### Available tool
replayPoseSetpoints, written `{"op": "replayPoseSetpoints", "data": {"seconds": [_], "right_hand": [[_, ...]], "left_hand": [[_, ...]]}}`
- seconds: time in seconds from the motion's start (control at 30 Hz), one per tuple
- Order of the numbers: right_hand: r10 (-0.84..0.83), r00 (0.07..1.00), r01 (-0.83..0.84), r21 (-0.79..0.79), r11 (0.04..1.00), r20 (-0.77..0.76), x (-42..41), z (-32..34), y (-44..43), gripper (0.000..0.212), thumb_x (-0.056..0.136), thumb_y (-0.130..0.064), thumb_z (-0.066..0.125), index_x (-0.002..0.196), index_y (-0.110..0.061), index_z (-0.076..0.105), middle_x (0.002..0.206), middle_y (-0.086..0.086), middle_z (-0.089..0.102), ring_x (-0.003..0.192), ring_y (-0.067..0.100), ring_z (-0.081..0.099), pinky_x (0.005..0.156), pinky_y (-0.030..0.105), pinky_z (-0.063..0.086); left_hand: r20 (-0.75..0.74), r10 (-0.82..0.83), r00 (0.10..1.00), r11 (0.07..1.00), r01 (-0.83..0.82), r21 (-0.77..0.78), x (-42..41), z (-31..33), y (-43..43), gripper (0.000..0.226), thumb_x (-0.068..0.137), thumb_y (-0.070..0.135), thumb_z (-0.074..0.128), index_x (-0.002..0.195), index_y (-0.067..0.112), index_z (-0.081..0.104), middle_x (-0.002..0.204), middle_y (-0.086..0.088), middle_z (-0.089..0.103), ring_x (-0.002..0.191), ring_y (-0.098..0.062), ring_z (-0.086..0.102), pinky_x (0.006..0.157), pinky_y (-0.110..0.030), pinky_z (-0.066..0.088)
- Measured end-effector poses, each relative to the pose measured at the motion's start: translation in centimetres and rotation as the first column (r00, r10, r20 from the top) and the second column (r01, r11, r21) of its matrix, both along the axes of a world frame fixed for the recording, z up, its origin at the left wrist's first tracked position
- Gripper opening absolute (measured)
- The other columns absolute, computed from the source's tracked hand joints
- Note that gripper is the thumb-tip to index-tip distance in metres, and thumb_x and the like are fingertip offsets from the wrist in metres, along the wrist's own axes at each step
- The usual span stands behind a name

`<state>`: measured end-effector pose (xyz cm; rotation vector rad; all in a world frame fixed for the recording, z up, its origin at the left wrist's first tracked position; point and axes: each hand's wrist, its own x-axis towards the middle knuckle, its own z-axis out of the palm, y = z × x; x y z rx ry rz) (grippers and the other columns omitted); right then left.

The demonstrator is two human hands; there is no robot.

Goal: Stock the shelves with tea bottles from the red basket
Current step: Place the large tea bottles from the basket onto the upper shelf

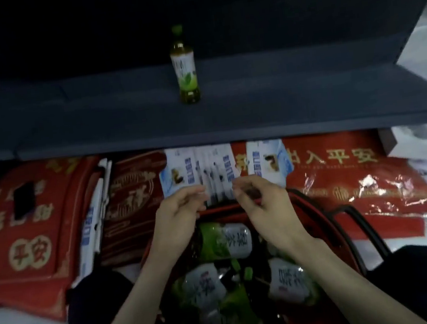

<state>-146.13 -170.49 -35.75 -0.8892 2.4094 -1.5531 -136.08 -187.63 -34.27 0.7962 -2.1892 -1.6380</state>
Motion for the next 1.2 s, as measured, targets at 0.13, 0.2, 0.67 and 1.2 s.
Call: {"op": "replayPoseSetpoints", "data": {"seconds": [0.13,0.2,0.67,1.2], "right_hand": [[0.006,0.993,-0.014,0.064,0.998,0.116,1.7,-4.4,0.8,0.024,0.103,-0.025,0.063,0.126,-0.020,0.069,0.109,-0.016,0.071,0.102,-0.009,0.063,0.083,0.006,0.048],[0.009,0.989,-0.024,0.103,0.994,0.149,2.0,-5.6,0.8,0.024,0.103,-0.028,0.062,0.125,-0.021,0.069,0.110,-0.015,0.071,0.103,-0.005,0.064,0.087,0.013,0.052],[-0.272,0.473,0.308,0.132,0.942,0.838,0.6,-14.6,1.6,0.028,0.076,-0.018,0.073,0.101,-0.005,0.077,0.100,0.015,0.080,0.091,0.031,0.077,0.084,0.049,0.064],[-0.179,0.303,0.354,0.064,0.933,0.936,2.0,-13.6,0.5,0.037,0.092,-0.015,0.070,0.125,0.001,0.064,0.109,0.022,0.075,0.094,0.032,0.076,0.062,0.034,0.061]], "left_hand": [[0.164,-0.010,0.986,1.000,0.007,0.019,2.9,-4.7,0.3,0.018,0.103,0.023,0.063,0.110,0.031,0.077,0.102,0.007,0.079,0.092,-0.007,0.075,0.094,-0.040,0.060],[0.218,0.006,0.976,1.000,-0.008,0.007,3.8,-6.4,0.3,0.018,0.103,0.020,0.063,0.109,0.030,0.076,0.103,0.003,0.078,0.094,-0.014,0.074,0.092,-0.042,0.061],[0.558,-0.075,0.826,0.982,-0.036,0.186,0.5,-11.1,-2.0,0.093,0.047,0.080,0.087,0.118,0.021,0.077,0.119,-0.001,0.075,0.109,-0.023,0.072,0.102,-0.043,0.057],[0.471,-0.016,0.882,0.966,-0.107,0.234,-0.2,-11.3,-1.5,0.083,0.034,0.073,0.096,0.097,0.021,0.083,0.101,0.004,0.080,0.101,-0.018,0.073,0.096,-0.041,0.059]]}}
